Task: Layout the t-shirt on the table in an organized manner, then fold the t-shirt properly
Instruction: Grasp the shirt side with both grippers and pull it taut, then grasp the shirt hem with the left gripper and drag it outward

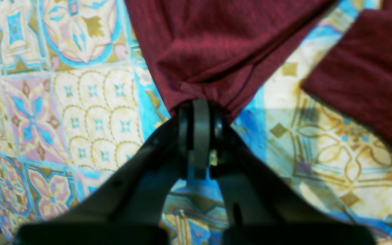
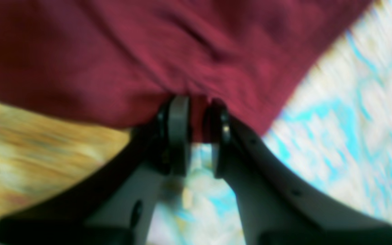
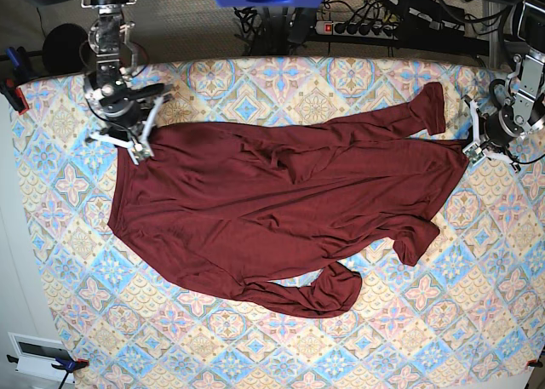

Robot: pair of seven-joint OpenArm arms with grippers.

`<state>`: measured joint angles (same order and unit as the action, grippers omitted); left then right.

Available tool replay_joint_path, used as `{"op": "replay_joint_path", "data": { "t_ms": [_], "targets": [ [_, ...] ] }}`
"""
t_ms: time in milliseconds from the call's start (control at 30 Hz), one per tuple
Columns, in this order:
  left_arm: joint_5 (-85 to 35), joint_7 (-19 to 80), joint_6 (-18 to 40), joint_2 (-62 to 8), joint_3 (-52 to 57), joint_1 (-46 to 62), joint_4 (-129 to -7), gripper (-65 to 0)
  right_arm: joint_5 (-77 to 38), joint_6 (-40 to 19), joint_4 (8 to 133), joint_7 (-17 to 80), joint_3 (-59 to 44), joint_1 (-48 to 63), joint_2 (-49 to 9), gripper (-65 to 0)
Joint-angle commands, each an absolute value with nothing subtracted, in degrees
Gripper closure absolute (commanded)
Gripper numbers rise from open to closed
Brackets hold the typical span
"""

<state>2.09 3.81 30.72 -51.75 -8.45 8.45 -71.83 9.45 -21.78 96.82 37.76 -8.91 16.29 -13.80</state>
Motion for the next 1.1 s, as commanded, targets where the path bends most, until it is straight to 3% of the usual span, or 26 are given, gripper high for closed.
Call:
{"op": "replay_joint_path", "data": {
  "t_ms": [0,367,500,600,700,833,933,1067],
  "targets": [
    [2.42,3.47,30.46,-53.05,-7.78,8.04,-72.13,0.0,11.12,-21.32,96.57,40.48,-10.33,17.63,-14.64,-10.9],
    [2.07,3.82,30.55,-52.62,-7.69,9.36,-72.13,0.0,11.30,-21.32,97.01,46.20,-13.14,21.58,-14.73,-10.9],
    [-4.44,4.26,30.55,-52.35,-0.22,12.97,-72.48,-0.8,11.30,-21.32,99.38,46.20,-13.14,21.76,-14.73,-10.9],
    [-16.31,12.79,30.73,-52.26,5.76,14.37,-73.98,-5.4,11.30,-21.32,101.67,46.46,-13.14,21.49,-14.73,-10.9],
    [-26.07,23.08,30.81,-52.53,10.15,14.29,-77.32,-14.2,11.30,-21.32,101.32,46.46,-13.05,21.32,-14.73,-10.9],
    [-32.66,26.24,30.81,-51.82,15.96,11.74,-77.76,-25.1,11.30,-21.32,101.32,46.55,-12.79,21.32,-14.73,-10.9],
    [-30.02,26.68,30.64,-44.88,15.87,1.63,-77.76,-27.3,11.30,-21.32,101.32,46.55,-12.53,21.32,-14.73,-10.9],
    [-15.52,28.70,30.55,-34.77,12.79,-10.59,-74.07,-27.2,11.30,-21.32,101.93,46.55,-11.12,21.32,-14.64,-10.9]
  ]
}}
